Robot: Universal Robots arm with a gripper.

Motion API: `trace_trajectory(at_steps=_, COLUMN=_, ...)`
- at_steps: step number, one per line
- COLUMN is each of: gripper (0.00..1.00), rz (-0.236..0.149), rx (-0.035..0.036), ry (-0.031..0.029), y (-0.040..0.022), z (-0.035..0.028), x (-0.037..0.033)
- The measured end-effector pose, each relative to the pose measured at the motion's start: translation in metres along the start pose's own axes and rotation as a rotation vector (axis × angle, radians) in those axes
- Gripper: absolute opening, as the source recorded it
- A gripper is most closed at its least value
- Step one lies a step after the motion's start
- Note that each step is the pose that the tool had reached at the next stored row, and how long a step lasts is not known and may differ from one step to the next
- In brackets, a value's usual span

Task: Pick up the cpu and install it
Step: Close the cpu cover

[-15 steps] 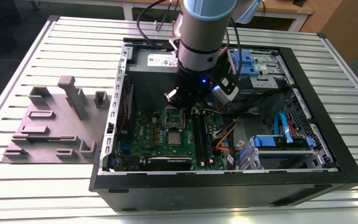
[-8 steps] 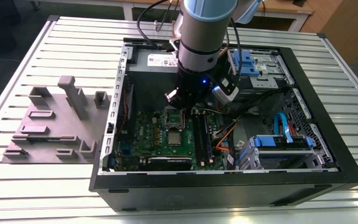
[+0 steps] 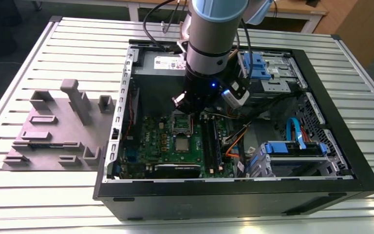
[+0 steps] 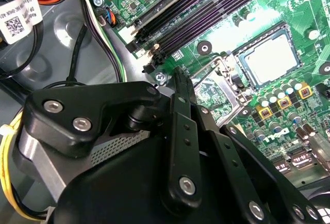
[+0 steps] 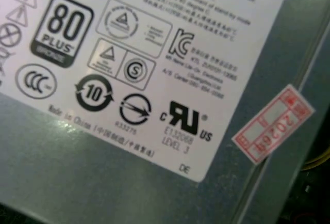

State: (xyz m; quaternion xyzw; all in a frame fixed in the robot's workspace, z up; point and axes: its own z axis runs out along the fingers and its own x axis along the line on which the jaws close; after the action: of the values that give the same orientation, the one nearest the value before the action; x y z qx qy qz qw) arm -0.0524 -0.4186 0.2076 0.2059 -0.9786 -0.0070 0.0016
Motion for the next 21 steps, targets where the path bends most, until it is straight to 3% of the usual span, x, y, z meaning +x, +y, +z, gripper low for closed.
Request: trace_trajectory(at_steps=21, gripper=0.10, rz=0.010, rx=0.0005, ry=0.0007, y=-0.0036, z=0.0019, x=0.0021)
